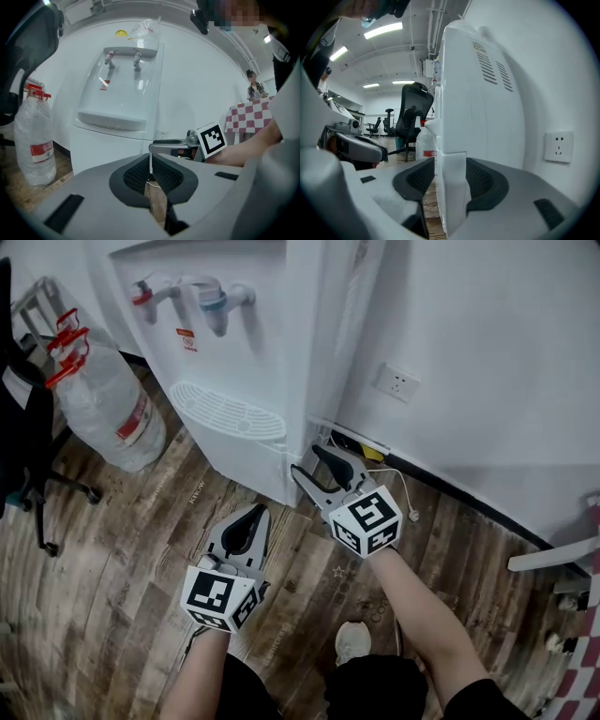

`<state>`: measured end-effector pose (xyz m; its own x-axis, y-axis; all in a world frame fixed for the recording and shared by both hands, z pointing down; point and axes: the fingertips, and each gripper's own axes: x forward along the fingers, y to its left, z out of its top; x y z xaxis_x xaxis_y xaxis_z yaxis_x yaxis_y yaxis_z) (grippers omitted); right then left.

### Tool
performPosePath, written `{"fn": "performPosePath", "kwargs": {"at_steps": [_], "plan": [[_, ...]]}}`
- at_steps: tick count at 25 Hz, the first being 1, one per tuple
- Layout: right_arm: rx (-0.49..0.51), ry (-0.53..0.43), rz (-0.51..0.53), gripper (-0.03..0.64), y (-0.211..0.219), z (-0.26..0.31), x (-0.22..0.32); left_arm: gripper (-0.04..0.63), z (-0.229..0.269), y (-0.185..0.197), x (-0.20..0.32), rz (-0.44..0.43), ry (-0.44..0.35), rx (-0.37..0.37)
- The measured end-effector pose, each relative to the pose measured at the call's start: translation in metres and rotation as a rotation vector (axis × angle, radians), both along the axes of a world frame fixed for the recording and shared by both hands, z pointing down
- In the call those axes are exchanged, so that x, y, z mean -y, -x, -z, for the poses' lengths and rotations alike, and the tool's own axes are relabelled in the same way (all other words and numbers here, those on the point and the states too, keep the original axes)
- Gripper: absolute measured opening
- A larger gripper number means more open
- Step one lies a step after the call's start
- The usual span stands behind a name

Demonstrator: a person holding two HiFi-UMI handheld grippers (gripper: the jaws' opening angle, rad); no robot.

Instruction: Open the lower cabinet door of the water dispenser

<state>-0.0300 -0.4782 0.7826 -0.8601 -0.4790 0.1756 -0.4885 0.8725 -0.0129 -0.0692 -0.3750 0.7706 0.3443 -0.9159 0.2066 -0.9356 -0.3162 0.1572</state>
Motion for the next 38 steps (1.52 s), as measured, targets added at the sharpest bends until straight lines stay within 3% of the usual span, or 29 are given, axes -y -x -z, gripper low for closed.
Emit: {"fn": "performPosePath", "kwargs": {"at_steps": [21, 28, 38], "plan": [[0.001, 0.012, -0.174, 0.198, 0.007, -0.002, 0.008, 0.015, 0.005, 0.024, -0.016, 0.035, -0.011, 0.047], [0.027, 0.049, -0.182, 0.181, 0.005, -0.001, 0.009, 0.015, 0.005, 0.031, -0.026, 0.045, -0.014, 0.048], [-0.003, 0.017, -0.154, 0.181, 0.009, -0.002, -0.012, 0.015, 0.012, 0.038, -0.035, 0.053, -0.029, 0.06]]}}
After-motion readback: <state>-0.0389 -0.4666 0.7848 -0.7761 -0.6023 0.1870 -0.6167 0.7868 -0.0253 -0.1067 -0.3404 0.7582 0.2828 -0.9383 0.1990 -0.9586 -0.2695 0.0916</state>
